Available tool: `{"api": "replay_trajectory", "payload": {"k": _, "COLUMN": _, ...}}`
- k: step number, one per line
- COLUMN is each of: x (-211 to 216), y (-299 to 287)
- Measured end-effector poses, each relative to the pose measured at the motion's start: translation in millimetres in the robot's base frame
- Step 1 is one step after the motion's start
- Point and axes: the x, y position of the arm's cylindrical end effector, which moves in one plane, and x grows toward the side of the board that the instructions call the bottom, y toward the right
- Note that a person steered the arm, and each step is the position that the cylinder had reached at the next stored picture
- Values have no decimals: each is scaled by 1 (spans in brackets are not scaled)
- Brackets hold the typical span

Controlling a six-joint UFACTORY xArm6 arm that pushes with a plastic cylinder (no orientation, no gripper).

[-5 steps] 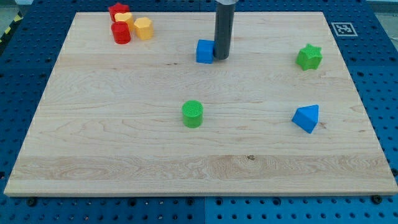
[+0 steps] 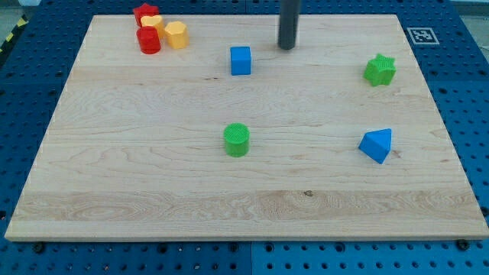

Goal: Slide the green star above the blue triangle

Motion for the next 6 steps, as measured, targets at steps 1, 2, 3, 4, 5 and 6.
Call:
{"api": "replay_trajectory", "payload": {"k": 1, "x": 0, "y": 73}}
{"api": "replay_trajectory", "payload": {"k": 2, "x": 15, "y": 147}}
{"api": "replay_trajectory", "payload": {"k": 3, "x": 60, "y": 205}}
{"api": "replay_trajectory", "payload": {"k": 4, "x": 77, "y": 215}}
{"api": "replay_trajectory", "payload": {"k": 5, "x": 77, "y": 208}}
{"api": "replay_trajectory", "payload": {"k": 6, "x": 84, "y": 182}}
